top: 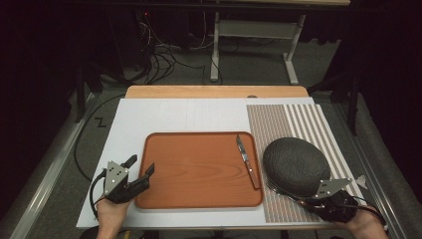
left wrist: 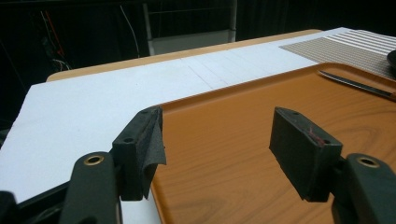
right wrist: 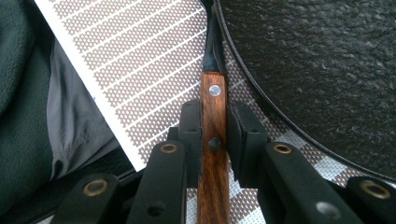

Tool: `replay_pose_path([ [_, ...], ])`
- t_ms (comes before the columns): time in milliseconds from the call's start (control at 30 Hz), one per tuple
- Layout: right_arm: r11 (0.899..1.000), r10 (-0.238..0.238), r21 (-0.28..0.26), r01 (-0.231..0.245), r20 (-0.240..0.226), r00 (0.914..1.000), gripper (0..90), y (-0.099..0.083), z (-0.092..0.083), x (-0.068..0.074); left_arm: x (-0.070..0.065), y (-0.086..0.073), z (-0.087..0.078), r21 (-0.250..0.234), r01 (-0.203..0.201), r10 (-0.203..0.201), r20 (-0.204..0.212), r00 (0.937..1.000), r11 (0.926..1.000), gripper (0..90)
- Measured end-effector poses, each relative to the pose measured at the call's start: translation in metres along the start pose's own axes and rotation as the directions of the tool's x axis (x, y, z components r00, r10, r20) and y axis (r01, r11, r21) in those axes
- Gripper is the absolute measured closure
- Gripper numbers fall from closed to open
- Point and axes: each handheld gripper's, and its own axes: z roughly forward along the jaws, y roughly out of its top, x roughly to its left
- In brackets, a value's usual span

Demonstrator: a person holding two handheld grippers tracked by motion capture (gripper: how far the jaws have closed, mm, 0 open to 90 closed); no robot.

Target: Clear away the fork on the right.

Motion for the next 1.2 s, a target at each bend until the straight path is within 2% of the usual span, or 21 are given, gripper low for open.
replay_pose_path([
  [33, 1.000, -0.003, -0.004, 0.004, 0.006, 1.0000, 78.5, 0.000, -0.001, 0.001, 0.000, 0.000, 0.000, 0.000, 0.001, -0.001, 0.002, 1.0000, 1.0000, 34.9],
  [100, 1.000, -0.001, -0.004, 0.001, -0.017, 0.9998, 78.5, 0.000, -0.001, 0.001, 0.000, 0.000, 0.000, -0.001, 0.002, -0.002, 0.001, 1.0000, 1.0000, 34.9],
  [400, 1.000, 0.004, -0.030, -0.005, -0.032, 0.9995, 78.6, -0.002, -0.008, 0.002, 0.000, 0.000, 0.000, 0.001, 0.000, 0.000, 0.000, 1.0000, 1.0000, 34.9],
  [667, 0.998, 0.019, -0.060, -0.020, -0.018, 0.9997, 78.6, 0.001, -0.016, 0.003, 0.000, 0.000, 0.000, -0.001, 0.000, 0.000, -0.001, 1.0000, 1.0000, 34.9],
  [800, 0.998, 0.012, -0.059, -0.014, -0.030, 0.9995, 78.6, 0.005, -0.017, 0.003, 0.000, 0.000, 0.000, -0.003, 0.001, -0.001, -0.001, 1.0000, 1.0000, 34.9],
  [1200, 0.996, 0.007, -0.094, -0.009, -0.026, 0.9996, 78.6, 0.012, -0.023, 0.003, 0.000, 0.000, 0.000, -0.001, 0.001, -0.001, 0.000, 1.0000, 1.0000, 34.9],
])
